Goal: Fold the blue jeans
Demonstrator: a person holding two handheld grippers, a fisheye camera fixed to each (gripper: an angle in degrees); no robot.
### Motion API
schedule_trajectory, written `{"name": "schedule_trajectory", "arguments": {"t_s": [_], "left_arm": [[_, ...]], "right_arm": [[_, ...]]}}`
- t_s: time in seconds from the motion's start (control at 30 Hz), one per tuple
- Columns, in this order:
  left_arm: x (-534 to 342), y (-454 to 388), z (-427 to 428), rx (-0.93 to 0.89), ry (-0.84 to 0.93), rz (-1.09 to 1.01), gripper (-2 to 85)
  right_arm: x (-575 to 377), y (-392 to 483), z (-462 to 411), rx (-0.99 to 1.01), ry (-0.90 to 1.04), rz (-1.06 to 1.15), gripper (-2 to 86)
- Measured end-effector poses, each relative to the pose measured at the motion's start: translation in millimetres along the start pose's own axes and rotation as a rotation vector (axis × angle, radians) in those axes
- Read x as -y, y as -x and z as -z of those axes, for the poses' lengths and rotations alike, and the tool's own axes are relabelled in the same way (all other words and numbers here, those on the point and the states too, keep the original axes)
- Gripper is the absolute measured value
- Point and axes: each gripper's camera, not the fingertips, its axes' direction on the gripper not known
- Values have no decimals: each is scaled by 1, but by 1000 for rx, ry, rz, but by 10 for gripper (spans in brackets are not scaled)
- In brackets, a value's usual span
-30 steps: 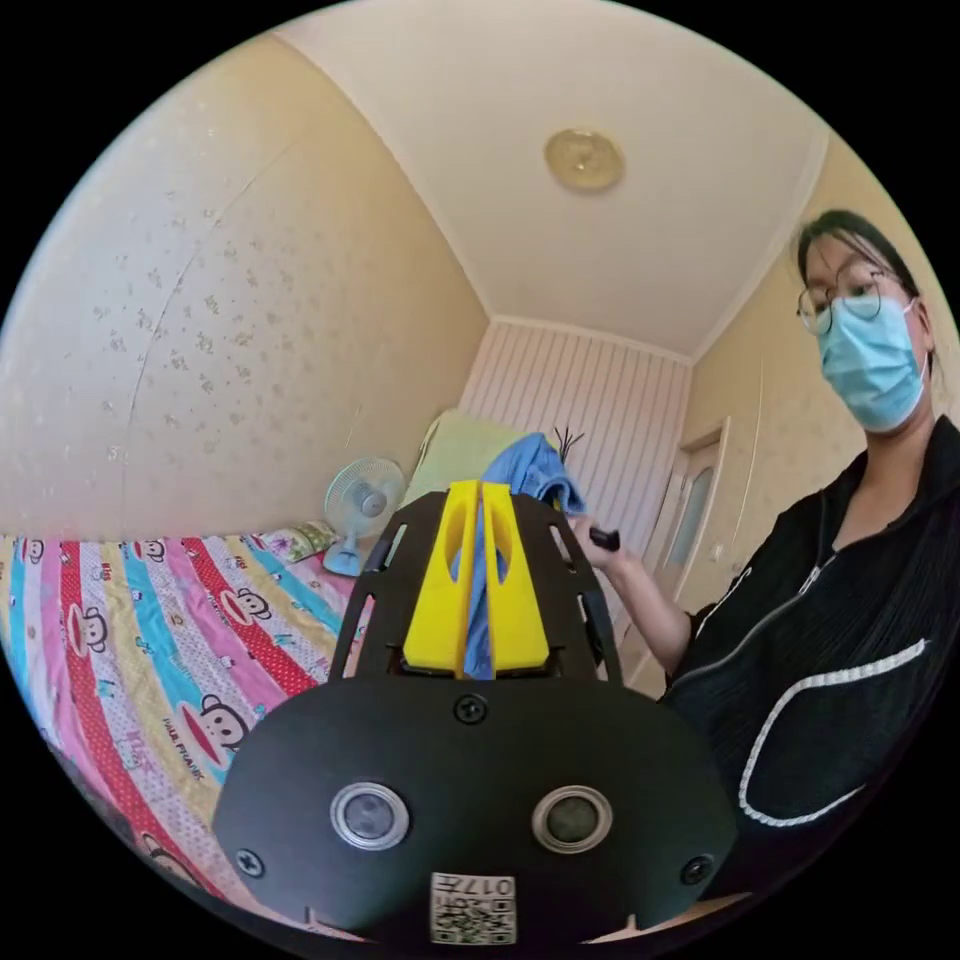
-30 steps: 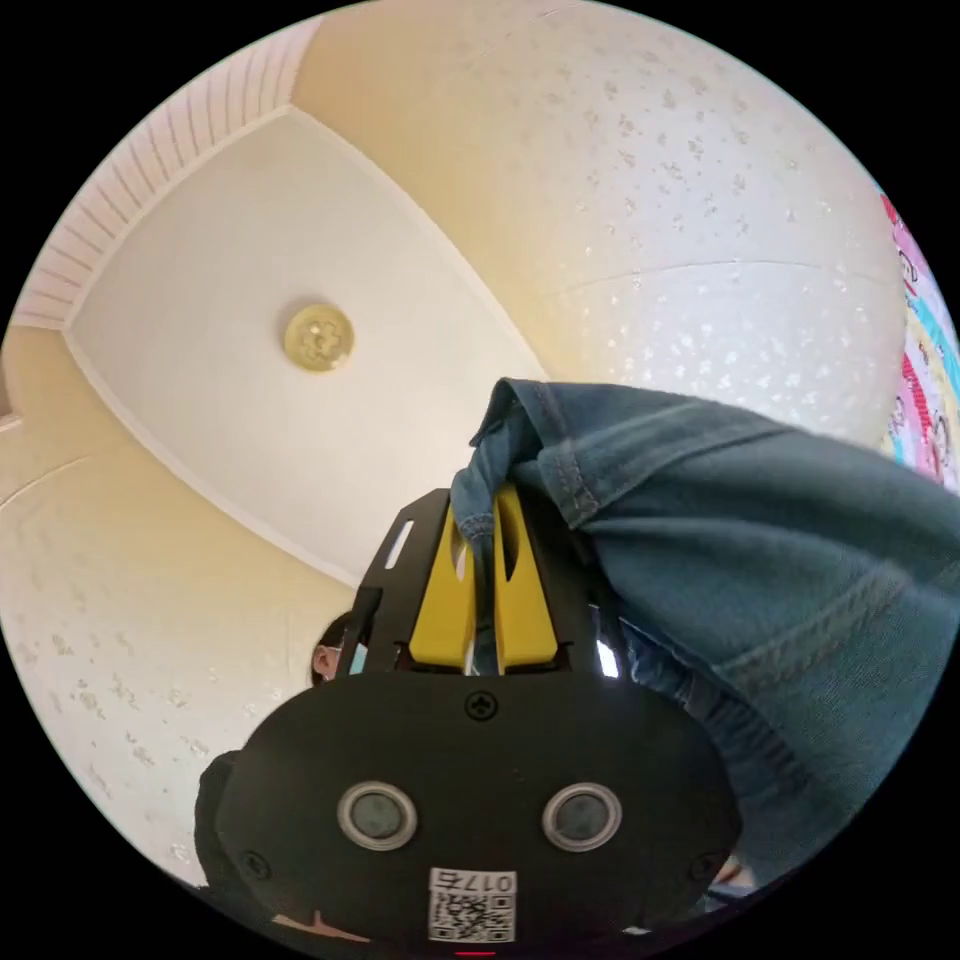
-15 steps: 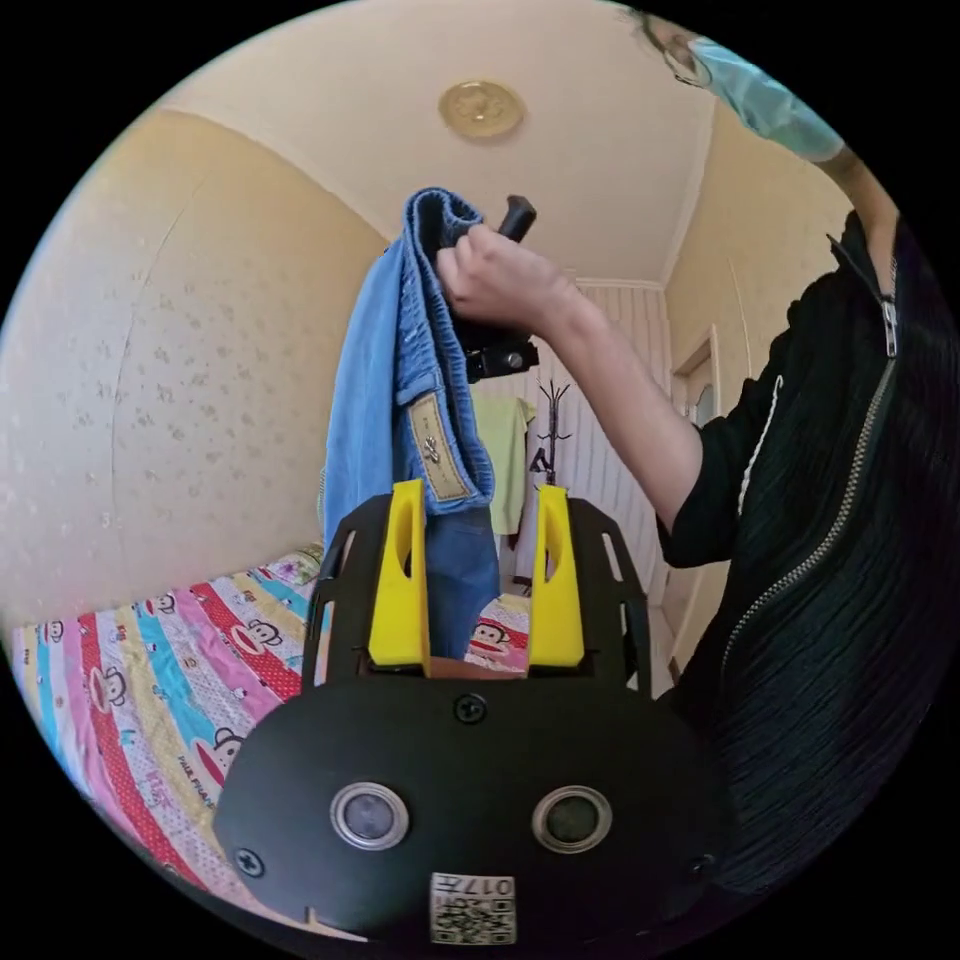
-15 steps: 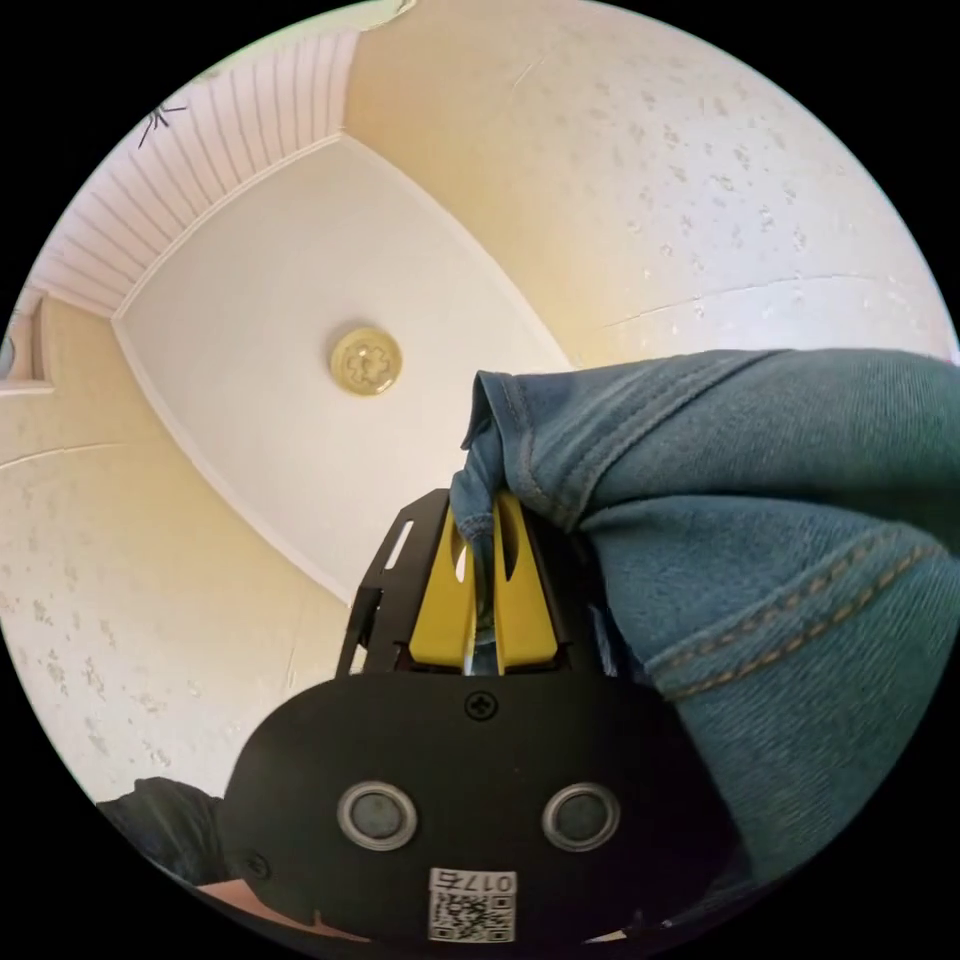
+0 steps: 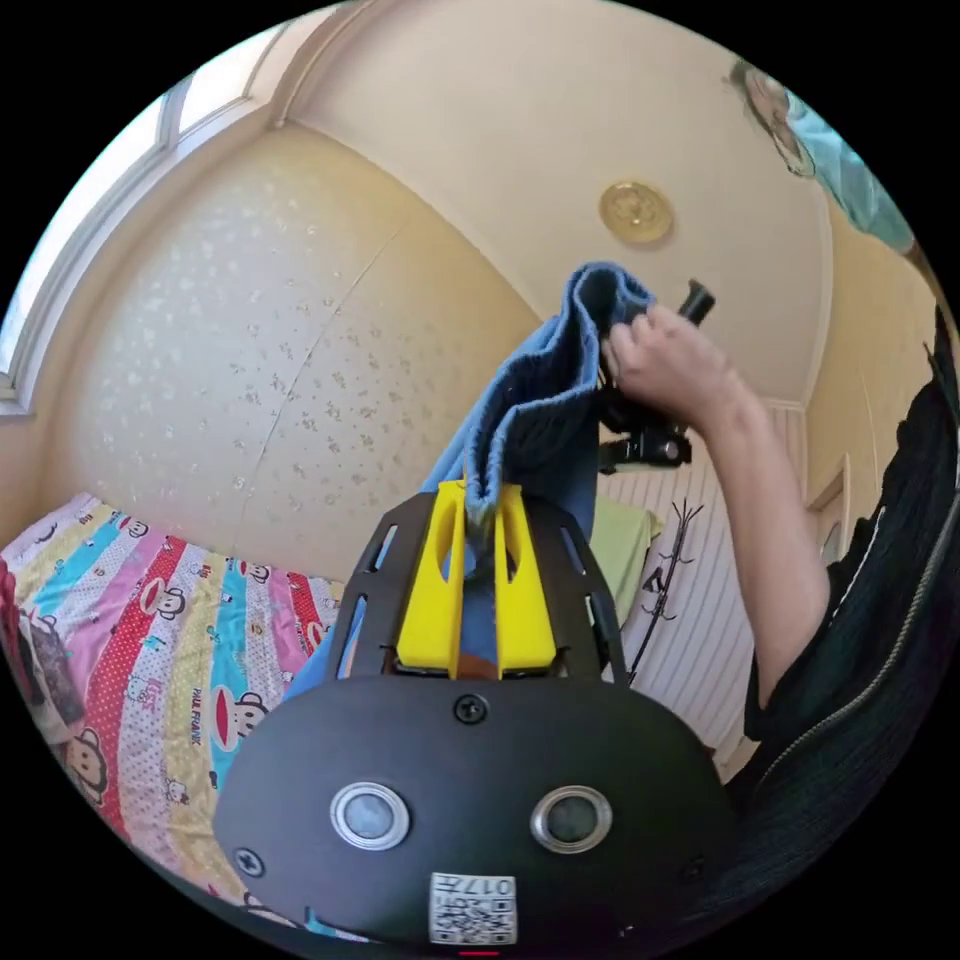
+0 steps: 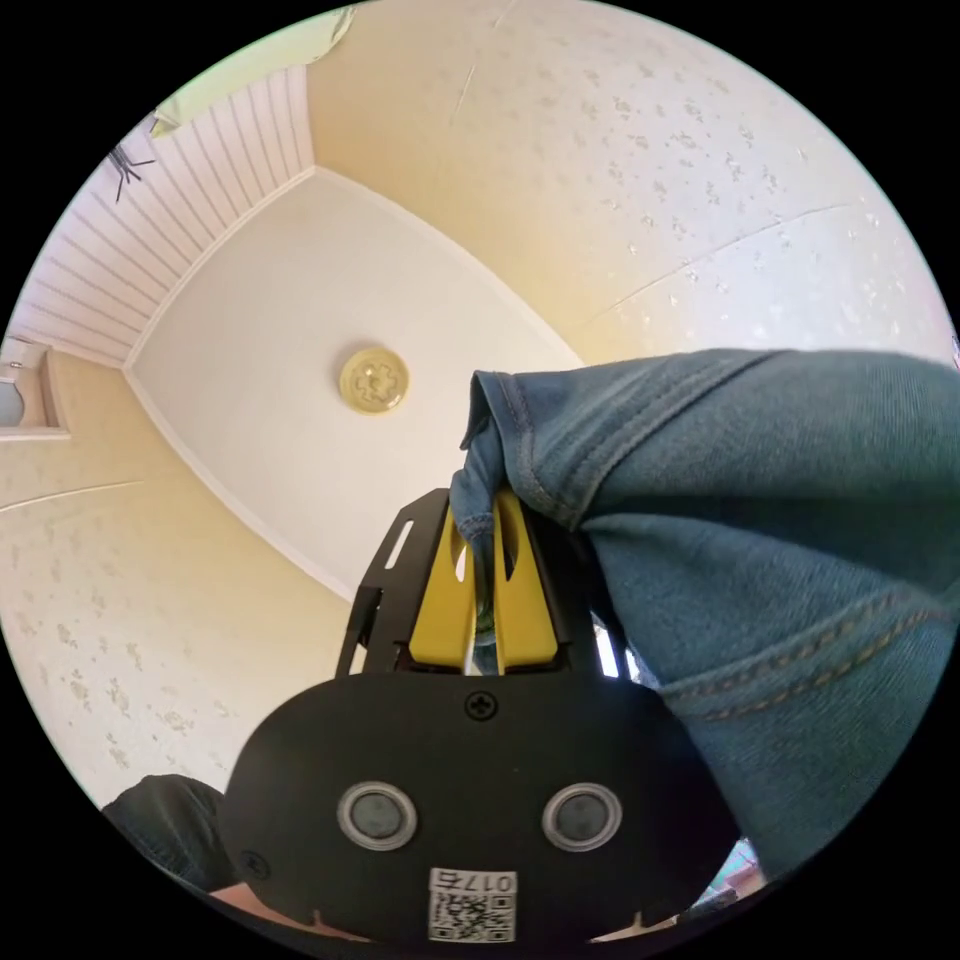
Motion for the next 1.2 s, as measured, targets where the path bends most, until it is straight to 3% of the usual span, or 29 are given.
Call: {"name": "schedule_trajectory", "arguments": {"t_s": [0.1, 0.2, 0.33, 0.5, 0.63, 0.7, 0.77, 0.87, 0.97, 1.03, 1.1, 1.2], "left_arm": [[26, 27, 17, -56, 44, 108, 45], [50, 51, 39, -102, -57, 269, 43], [100, 17, 44, -25, -100, 111, 45], [139, -35, 38, -156, -199, -48, 47], [153, -102, 24, -121, -229, -146, 48], [154, -125, 17, -155, -229, -209, 49], [153, -142, 15, -228, -237, -258, 49], [154, -150, 12, -445, -234, -302, 48], [159, -135, -18, -822, -175, -211, 48], [151, -130, -70, -1114, -32, -41, 48], [133, -143, -104, -1267, 89, 39, 48], [88, -184, -145, -1500, 279, 120, 50]], "right_arm": [[21, 11, 28, -58, -8, 54, 46], [30, 20, 51, -184, 48, 73, 47], [34, 17, 68, -227, 161, 49, 49], [33, 15, 96, -368, 334, 30, 78], [25, 10, 124, -445, 408, -51, 105], [17, 24, 129, -567, 477, 47, 86], [13, 41, 124, -549, 488, 127, 76], [11, 73, 91, -543, 619, 284, 56], [0, 88, 20, -695, 819, 525, 60], [-12, 80, -34, -740, 952, 644, 87], [-34, 61, -100, -747, 1084, 812, 128], [-50, 25, -154, -691, 1190, 880, 131]]}}
